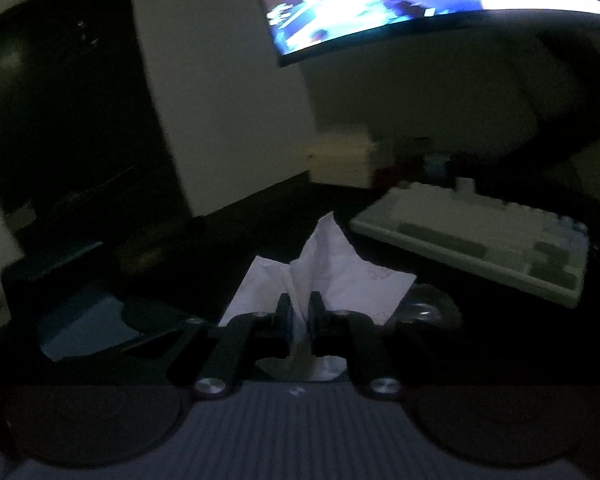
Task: Clean container
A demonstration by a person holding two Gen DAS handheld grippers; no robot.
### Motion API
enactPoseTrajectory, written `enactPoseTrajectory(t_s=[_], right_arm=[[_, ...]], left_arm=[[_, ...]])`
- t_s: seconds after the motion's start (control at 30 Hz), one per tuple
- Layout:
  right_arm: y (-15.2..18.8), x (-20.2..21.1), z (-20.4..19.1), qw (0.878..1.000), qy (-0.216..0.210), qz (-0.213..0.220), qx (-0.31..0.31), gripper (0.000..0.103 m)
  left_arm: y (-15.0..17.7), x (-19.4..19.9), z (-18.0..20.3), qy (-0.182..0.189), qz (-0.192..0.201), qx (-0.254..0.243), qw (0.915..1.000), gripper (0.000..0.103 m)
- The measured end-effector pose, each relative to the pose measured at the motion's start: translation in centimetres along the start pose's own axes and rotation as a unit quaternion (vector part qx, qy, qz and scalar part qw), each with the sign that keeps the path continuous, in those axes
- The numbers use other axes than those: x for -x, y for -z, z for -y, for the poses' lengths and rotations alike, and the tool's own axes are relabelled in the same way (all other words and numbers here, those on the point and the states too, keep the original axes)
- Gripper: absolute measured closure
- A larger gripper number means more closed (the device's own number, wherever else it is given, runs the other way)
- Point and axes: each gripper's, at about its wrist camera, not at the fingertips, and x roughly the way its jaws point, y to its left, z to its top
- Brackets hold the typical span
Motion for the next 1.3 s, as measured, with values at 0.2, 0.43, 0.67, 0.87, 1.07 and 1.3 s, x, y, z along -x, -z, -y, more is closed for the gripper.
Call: enactPoseTrajectory(t_s=[0.2,0.43,0.67,0.87,1.07,1.3], right_arm=[[-0.9,-0.4,0.5,0.999,-0.007,-0.032,0.021,0.093],[-2.0,-1.9,3.8,0.995,0.085,-0.04,0.026,0.091],[-1.2,-1.8,1.8,0.999,-0.008,-0.033,0.017,0.091],[-1.5,-2.2,1.6,0.998,0.027,-0.037,0.035,0.091],[-2.5,-3.3,4.5,0.997,0.068,-0.035,-0.015,0.091],[-1.4,-3.2,-0.4,0.997,-0.003,-0.038,0.062,0.091]], left_arm=[[1.0,-1.4,-0.7,-0.039,-0.038,0.009,0.9985,0.066],[1.6,-1.1,-1.9,-0.05,-0.027,0.031,0.9979,0.064],[1.2,-1.3,-1.7,-0.074,-0.036,0.012,0.9966,0.064],[1.0,-1.0,-2.3,-0.076,-0.033,0.031,0.9961,0.064],[0.9,-0.6,-2.7,-0.085,-0.035,0.038,0.995,0.064],[0.8,-0.2,-3.7,-0.084,-0.033,0.053,0.9945,0.063]])
